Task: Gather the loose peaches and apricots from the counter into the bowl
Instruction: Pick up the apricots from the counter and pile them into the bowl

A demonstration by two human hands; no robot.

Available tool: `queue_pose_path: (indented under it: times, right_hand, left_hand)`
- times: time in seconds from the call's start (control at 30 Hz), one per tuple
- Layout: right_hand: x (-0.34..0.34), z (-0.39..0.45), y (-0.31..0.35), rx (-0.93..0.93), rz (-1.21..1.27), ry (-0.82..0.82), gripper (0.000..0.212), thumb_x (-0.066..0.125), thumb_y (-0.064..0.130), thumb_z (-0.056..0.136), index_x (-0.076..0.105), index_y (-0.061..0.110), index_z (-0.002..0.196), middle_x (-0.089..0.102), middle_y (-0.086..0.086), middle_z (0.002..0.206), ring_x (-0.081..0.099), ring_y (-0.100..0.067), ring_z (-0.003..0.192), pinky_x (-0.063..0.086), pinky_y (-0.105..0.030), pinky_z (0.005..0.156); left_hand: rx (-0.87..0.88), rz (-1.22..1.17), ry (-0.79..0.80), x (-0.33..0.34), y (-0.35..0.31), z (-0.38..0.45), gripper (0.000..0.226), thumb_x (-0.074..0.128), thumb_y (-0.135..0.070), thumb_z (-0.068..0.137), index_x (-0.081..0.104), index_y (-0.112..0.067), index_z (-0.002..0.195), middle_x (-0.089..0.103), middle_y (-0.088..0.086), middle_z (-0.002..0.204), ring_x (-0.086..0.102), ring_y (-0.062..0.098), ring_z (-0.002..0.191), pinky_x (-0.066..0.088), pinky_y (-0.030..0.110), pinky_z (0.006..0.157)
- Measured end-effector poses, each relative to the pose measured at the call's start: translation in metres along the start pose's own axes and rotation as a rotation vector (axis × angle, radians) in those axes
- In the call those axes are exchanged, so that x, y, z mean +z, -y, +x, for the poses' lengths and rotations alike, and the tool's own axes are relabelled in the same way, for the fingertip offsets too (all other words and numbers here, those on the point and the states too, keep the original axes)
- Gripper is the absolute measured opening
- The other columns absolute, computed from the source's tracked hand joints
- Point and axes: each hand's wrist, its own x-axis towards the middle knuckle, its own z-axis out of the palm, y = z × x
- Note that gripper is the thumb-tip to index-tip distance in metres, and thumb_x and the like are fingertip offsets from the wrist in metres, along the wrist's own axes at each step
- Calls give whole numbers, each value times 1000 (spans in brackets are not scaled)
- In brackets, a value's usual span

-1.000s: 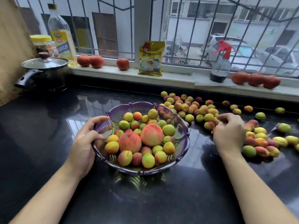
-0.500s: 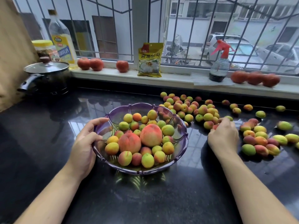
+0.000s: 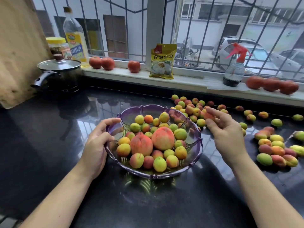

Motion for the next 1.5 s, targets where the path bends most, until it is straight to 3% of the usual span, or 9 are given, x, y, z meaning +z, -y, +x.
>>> queue_pose_path:
  times: [0.17, 0.3, 0.37, 0.6, 0.8, 1.0, 1.17, 1.33, 1.5]
  right_hand:
    - [7, -8, 13, -102, -30, -1, 29, 71, 11, 93, 69, 30, 114, 71, 13, 106, 69, 0, 100, 57, -17, 84]
    - [8, -4, 19, -62, 47, 60, 17, 64, 24, 96, 68, 35, 108, 73, -1, 107, 73, -22, 101, 61, -45, 84]
    - [11, 2, 32, -58, 54, 136, 25, 61, 12, 100, 68, 35, 107, 73, 0, 107, 72, -21, 101, 61, -43, 84]
    - [67, 40, 77, -327, -599, 544, 47, 64, 16, 98, 52, 30, 141, 58, 13, 116, 57, -8, 102, 43, -21, 82]
    - [109, 67, 72, -777, -1068, 674, 27, 65, 17, 95, 62, 21, 121, 63, 3, 116, 53, -20, 104, 50, -33, 85]
    - [116, 60, 69, -764, -1111, 728, 19, 63, 12, 94, 70, 20, 109, 55, -1, 124, 54, -20, 105, 48, -29, 80]
    - [119, 54, 58, -677, -1032, 667, 30, 61, 2, 90, 69, 16, 115, 53, -4, 118, 53, -24, 104, 43, -29, 77]
    - [110, 52, 60, -602, -895, 596, 28, 62, 17, 97, 67, 20, 124, 56, 1, 124, 53, -17, 110, 47, -28, 86]
    - [52, 72, 33, -364, -675, 94, 25, 56, 1, 93, 75, 11, 106, 69, -6, 107, 61, -18, 96, 43, -28, 84]
  left_hand:
    - [20, -14, 21, 4, -4, -2, 53, 49, -6, 68, 68, -10, 117, 75, 5, 113, 73, 18, 105, 60, 24, 78]
    - [19, -4, 23, 5, -5, -2, 52, 49, -6, 68, 69, -11, 116, 76, 3, 109, 72, 16, 102, 59, 23, 77]
    - [20, 10, 20, 5, -4, -2, 52, 50, -7, 68, 70, -13, 115, 75, 5, 113, 71, 18, 107, 58, 26, 79]
    - [5, 27, 11, 4, -4, -1, 52, 51, -9, 68, 71, -15, 115, 71, 12, 122, 68, 23, 115, 54, 32, 86]
    - [-6, 38, 21, 3, -6, -2, 49, 52, -9, 67, 74, -21, 110, 72, 11, 120, 67, 25, 116, 54, 33, 86]
    - [-14, 38, 31, 1, -5, 0, 50, 52, -9, 67, 74, -21, 111, 70, 14, 122, 65, 28, 118, 53, 38, 91]
    - [-3, 54, 23, 1, -4, 0, 50, 52, -9, 67, 74, -22, 110, 71, 11, 119, 66, 26, 115, 51, 36, 89]
    - [1, 57, 35, 0, -4, -2, 50, 52, -9, 68, 74, -21, 111, 72, 9, 120, 67, 23, 114, 51, 32, 88]
    - [14, 37, 26, 3, -5, -1, 41, 50, -7, 84, 72, -19, 116, 74, 4, 119, 68, 20, 117, 57, 22, 81]
